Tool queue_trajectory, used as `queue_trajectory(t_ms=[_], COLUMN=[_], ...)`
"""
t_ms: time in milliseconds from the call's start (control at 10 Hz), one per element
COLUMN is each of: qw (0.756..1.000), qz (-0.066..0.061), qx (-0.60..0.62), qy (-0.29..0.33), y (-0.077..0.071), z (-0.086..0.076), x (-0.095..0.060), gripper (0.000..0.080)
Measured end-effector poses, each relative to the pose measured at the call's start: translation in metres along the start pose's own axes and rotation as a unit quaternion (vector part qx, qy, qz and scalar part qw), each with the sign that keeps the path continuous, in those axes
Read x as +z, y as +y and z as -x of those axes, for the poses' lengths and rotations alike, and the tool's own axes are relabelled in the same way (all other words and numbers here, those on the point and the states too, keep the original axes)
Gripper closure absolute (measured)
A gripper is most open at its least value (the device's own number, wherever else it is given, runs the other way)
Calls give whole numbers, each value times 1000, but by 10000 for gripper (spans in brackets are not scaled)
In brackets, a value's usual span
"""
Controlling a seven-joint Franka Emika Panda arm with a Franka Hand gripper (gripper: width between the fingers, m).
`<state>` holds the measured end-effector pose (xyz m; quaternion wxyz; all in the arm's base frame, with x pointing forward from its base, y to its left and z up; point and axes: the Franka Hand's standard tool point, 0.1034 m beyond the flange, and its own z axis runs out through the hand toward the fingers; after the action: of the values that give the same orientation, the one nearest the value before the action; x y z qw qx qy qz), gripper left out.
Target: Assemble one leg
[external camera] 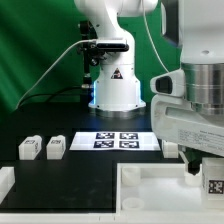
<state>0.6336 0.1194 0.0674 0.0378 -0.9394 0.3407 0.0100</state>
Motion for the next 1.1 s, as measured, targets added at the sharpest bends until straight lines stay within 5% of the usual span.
queue_trajectory(t_ms=[100,200,300,400,500,600,900,1100], qw=[993,985,990,992,992,993,996,961], qz=[6,-1,-1,-2,-1,-1,-4,-15], qx=[-115,-170,-141,-125,-125,-113,84,277], qy=[9,17,16,16,17,17,16,2], y=[-1,-5,-5,-4,-4,-4,3,9], z=[-2,-3,-2,-2,-3,-3,-11,-12], x=[-2,-2,-2,-2,-2,-2,-2,-1], gripper=[151,151,151,283,283,473,502,503])
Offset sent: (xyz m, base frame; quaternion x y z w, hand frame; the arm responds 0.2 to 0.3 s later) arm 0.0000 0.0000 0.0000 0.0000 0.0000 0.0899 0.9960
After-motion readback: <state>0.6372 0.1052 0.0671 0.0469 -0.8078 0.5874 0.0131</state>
